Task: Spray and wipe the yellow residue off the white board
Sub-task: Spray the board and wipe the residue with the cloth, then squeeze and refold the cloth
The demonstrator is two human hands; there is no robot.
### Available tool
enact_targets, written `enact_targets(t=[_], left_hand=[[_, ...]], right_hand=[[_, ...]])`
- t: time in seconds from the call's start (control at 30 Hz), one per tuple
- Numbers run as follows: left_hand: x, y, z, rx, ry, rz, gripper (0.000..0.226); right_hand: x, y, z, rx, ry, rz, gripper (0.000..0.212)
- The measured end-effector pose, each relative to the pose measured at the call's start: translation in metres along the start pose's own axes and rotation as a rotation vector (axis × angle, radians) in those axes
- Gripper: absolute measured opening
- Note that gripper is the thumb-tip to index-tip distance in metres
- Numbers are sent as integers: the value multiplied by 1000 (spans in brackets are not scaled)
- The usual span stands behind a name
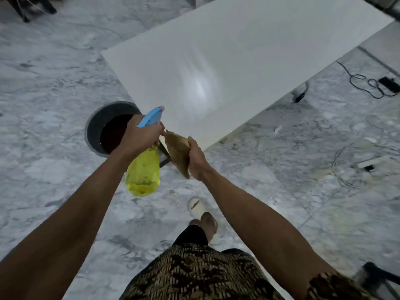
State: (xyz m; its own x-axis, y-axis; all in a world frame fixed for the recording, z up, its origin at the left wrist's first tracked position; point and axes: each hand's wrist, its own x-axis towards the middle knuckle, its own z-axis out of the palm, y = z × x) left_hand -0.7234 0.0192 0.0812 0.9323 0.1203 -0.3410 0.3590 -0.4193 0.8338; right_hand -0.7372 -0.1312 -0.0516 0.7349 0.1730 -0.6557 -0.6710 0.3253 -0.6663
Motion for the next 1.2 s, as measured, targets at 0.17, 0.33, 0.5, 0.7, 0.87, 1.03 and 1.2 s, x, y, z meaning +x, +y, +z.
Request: enact_targets(t=[0.17,0.33,0.5,0.7,0.87,1.03,1.2], left_hand=[[52,46,39,-6,-91,87,39],[99,92,88,104,-170,157,28],[116,149,144,210,-300,224,18],[131,209,236,252,-436,288,16],[146,262,320,211,-486,292,20],[157,318,414,206,-483,262,32],[176,375,500,204,-476,201,16]], right_hand=[[21,-107,-47,139,69,-164,55],[34,-176,-102,432,77,-225,73],[17,-229,-156,607,59,-290,78],[-5,-292,-248,687,165,-335,72],[4,-341,-343,579,209,-369,72],[13,-398,-444,489,228,-364,71],[15,-458,-524,482,228,-339,65]])
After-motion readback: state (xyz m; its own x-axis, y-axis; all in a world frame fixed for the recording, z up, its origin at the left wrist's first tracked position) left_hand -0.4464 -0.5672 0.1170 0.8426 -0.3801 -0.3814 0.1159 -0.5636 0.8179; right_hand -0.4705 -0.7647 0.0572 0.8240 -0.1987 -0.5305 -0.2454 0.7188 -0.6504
